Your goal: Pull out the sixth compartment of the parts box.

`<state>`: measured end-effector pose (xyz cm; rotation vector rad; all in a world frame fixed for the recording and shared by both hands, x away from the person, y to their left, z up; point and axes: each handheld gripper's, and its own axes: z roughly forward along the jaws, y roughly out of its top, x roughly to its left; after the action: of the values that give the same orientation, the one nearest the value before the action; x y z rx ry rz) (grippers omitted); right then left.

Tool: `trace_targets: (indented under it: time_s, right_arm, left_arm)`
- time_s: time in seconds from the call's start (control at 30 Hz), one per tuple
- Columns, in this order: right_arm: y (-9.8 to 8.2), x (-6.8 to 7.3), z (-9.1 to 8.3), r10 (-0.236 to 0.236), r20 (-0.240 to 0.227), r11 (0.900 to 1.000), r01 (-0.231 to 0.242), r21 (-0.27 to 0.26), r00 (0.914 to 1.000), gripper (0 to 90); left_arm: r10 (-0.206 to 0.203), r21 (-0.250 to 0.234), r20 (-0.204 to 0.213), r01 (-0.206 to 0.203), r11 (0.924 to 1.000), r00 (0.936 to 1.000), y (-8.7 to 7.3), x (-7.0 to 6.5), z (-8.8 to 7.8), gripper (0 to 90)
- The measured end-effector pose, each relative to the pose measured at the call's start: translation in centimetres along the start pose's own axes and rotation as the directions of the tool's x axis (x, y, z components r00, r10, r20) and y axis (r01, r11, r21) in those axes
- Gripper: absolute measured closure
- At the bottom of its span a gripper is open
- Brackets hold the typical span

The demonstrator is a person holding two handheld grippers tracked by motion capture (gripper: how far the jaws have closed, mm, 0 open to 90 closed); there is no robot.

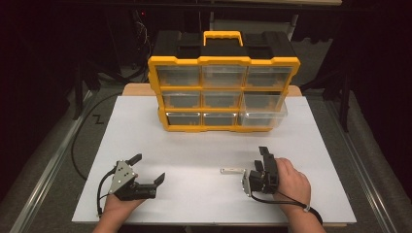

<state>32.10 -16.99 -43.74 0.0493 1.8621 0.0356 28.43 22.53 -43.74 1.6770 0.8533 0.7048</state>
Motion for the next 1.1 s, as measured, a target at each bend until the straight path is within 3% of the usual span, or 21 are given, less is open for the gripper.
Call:
trace_targets:
  time_s: [0.07, 0.33, 0.57, 0.87, 1.0, 1.1]
  right_arm:
    - [-0.2, 0.1, -0.2, -0.015, 0.006, 1.000, 0.015, -0.003, 0.9999, 34.9]
    - [-1.3, 0.1, -1.1, 0.010, 0.019, 1.000, -0.010, -0.008, 0.9998, 30.4]
    - [-1.7, 0.2, -1.2, 0.006, -0.021, 1.000, -0.006, -0.009, 0.9998, 24.6]
    - [-1.9, 0.4, -1.0, 0.007, -0.027, 1.000, -0.007, -0.008, 0.9996, 12.2]
    - [-1.7, 0.4, -1.0, 0.008, -0.006, 1.000, -0.008, -0.006, 0.9999, 0.8]
    - [-1.6, 0.3, -1.0, 0.020, 0.011, 1.000, -0.019, -0.022, 0.9997, 0.7]
  left_arm:
    - [0.001, 0.002, 0.000, -0.001, 1.0000, 1.0000, 0.0, -0.1, 0.0, 0.3]
    - [0.005, 0.003, -0.003, -0.005, 1.0000, 1.0000, 0.0, -0.1, 0.2, 0.3]
    - [0.004, -0.001, -0.006, -0.004, 1.0000, 1.0000, 0.1, -0.2, 0.3, 0.3]
    - [0.008, 0.009, -0.004, -0.008, 0.9999, 1.0000, 0.0, -0.3, 0.4, 0.3]
    - [-0.003, 0.004, -0.009, 0.003, 1.0000, 1.0000, 0.0, -0.3, 0.4, 0.3]
    - [-0.007, 0.017, 0.001, 0.007, 0.9998, 1.0000, 0.0, -0.3, 0.5, 0.3]
